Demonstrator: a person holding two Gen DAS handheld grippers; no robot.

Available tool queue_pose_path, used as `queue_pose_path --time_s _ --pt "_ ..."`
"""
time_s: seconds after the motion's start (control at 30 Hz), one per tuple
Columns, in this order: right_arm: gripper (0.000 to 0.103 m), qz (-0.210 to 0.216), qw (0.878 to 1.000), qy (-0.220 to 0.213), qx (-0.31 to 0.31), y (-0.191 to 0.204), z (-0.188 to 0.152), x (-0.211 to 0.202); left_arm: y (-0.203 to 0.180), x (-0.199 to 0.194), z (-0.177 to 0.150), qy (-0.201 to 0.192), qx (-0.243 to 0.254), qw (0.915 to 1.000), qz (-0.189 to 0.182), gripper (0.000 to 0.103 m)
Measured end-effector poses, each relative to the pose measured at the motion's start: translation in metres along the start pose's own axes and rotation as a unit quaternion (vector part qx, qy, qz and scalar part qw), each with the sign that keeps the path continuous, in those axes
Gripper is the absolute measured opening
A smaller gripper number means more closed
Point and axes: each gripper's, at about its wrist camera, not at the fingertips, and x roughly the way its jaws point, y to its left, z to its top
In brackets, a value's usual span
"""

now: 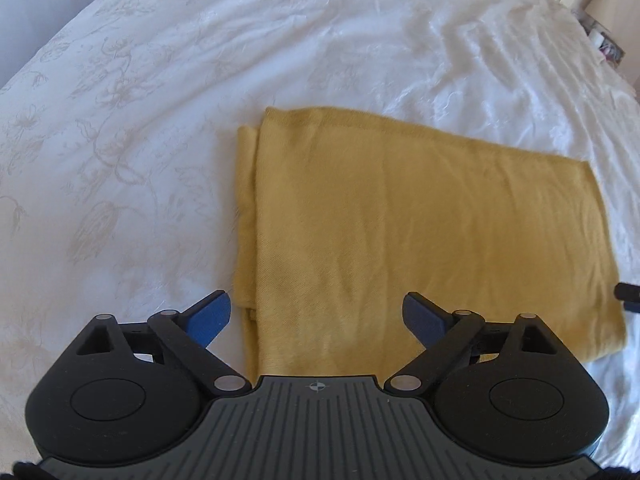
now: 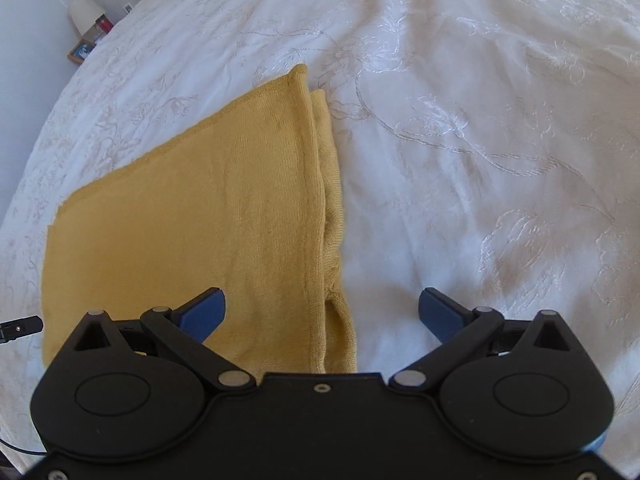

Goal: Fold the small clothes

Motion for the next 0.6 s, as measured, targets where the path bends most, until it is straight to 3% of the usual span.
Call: queue_pose_path --time_s 0.3,0.6 --pt "0.102 0.059 0.998 0.007 0.027 0.0 -0.007 0.006 -0.074 0.038 0.048 -0.005 0.03 0.9982 -0.053 0.094" --pt "0.103 0.117 0.992 0.026 0.045 -0.011 0.004 0.023 -0.1 0.109 0.063 0.057 0.027 0.9977 -0.026 0.094"
